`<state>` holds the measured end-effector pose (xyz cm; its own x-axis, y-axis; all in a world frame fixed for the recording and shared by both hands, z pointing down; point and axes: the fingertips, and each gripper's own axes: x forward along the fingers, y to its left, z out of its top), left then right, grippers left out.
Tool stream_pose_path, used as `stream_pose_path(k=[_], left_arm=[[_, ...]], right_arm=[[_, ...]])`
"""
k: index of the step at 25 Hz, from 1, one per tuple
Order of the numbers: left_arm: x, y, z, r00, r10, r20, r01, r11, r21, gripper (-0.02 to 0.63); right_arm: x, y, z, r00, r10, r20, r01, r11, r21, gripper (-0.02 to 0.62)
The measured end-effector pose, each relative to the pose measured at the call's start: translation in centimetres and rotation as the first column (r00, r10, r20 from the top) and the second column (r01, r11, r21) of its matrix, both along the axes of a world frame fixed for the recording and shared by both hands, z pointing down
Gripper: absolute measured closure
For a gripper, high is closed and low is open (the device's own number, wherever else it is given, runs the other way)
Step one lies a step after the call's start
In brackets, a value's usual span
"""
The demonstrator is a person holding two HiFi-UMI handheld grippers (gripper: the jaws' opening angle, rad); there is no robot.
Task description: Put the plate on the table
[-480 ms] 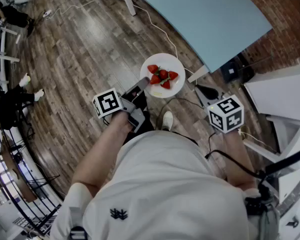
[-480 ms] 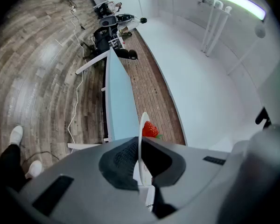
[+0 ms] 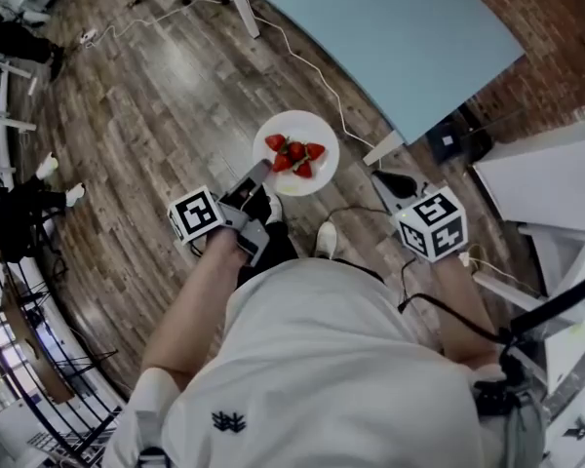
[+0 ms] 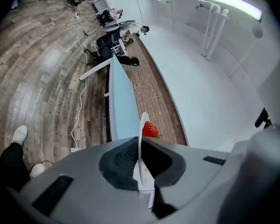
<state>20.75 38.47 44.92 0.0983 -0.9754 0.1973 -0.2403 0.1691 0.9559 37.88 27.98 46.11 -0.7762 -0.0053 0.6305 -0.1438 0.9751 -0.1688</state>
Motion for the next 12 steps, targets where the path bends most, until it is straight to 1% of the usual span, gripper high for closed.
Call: stream_pose_path(k=[3,7,10,12], left_arm=[[-2.3,0.0,0.5,1.0,0.002,-0.004,-0.002,1.0,-0.004,0.595],[-5.9,-1.6,0.5,1.0,0.017,0.0,-0.017,1.0,0.02,0.596],[-9.5,-3.1,0.5,0.999,0.036,0.0,-0.036,0.999,0.026,0.596],[-12.0,-4.0,0.7,0.999,0.053,0.005,-0.053,0.998,0.026,0.596]], right_arm=[[-2.7,-0.1,-0.3,1.0,-0.009,-0.002,0.009,1.0,0.023,0.588],[-6.7,-1.4,-0.7,1.0,-0.001,-0.006,0.001,0.998,0.064,0.587],[-10.6,-2.6,-1.0,1.0,0.01,-0.011,-0.009,0.996,0.093,0.586],[-13.2,-3.2,-1.2,1.0,0.019,0.002,-0.019,0.996,0.084,0.586]])
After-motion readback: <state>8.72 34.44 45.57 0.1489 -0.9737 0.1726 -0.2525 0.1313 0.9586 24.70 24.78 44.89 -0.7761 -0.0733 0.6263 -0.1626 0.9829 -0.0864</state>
